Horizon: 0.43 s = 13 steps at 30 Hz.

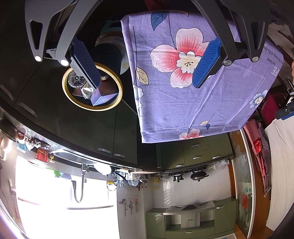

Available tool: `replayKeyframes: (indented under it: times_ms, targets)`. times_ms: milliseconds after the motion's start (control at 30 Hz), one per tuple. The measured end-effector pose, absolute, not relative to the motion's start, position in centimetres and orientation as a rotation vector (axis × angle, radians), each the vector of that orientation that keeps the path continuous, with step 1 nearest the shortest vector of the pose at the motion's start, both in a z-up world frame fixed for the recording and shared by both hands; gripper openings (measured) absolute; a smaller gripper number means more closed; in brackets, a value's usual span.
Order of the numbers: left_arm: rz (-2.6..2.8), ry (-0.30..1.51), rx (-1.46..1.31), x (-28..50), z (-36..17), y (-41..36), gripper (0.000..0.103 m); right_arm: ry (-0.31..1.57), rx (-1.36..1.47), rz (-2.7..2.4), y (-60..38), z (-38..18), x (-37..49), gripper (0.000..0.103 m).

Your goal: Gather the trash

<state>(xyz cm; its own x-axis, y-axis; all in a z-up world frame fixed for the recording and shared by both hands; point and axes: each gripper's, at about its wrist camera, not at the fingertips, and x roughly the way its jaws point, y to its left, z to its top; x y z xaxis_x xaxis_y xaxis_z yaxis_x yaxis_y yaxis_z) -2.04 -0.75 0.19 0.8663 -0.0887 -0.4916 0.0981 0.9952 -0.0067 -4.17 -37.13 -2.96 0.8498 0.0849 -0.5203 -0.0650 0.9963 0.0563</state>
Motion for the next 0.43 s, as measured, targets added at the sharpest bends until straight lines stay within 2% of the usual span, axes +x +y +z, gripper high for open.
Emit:
replayKeyframes:
  times_ms: [433]
  targets:
    - [-0.082, 0.604, -0.001, 1.3, -1.2, 0.7, 0.096, 0.606, 0.018, 0.128, -36.3, -4.0, -1.6, 0.098]
